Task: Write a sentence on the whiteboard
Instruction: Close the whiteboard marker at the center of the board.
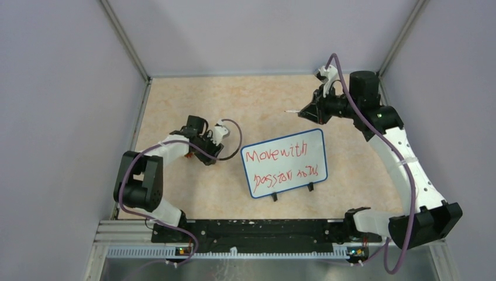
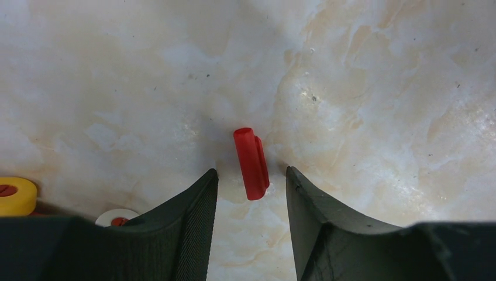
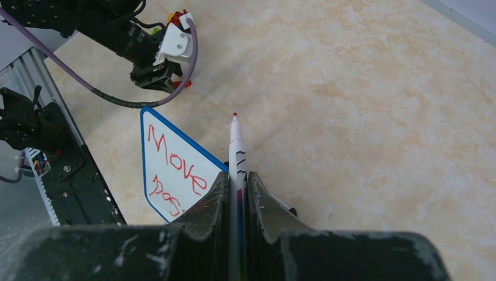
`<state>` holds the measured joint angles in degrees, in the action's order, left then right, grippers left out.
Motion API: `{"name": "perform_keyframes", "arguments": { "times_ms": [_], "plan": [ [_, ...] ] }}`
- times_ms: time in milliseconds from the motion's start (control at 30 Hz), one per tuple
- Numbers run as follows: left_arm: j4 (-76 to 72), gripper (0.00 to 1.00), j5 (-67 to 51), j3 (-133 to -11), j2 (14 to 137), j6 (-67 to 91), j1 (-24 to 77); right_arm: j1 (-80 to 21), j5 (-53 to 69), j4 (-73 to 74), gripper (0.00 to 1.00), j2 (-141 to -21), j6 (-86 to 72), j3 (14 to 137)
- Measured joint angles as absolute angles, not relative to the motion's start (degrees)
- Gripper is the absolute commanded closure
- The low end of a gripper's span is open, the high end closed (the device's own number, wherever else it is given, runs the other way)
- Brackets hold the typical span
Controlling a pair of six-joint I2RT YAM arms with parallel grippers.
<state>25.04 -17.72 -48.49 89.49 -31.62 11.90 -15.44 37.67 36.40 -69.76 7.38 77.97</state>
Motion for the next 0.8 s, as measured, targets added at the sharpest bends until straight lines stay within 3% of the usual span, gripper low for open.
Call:
{"name": "perform_keyframes", "arguments": {
  "times_ms": [100, 500, 667, 800],
  "plan": [
    [23.7, 0.55, -16.8, -48.2, 89.6, -31.6, 12.4, -15.4, 37.6, 36.4, 1.00, -70.3, 7.4, 78.0],
    [23.1, 1.00, -16.0, -47.6, 88.5, -31.7, 12.8, -15.4, 37.7, 36.2, 1.00, -70.4, 7.2, 78.0],
    [27.2, 1.00, -16.0, -50.1, 85.5, -31.7, 12.8, -15.4, 37.9, 34.9, 1.00, -70.5, 6.1, 77.3],
    [31.8, 1.00, -16.3, -59.7, 84.0, -32.4, 12.8, -15.4, 40.3, 33.1, 1.00, -71.0, 4.1, 77.3]
  ]
}}
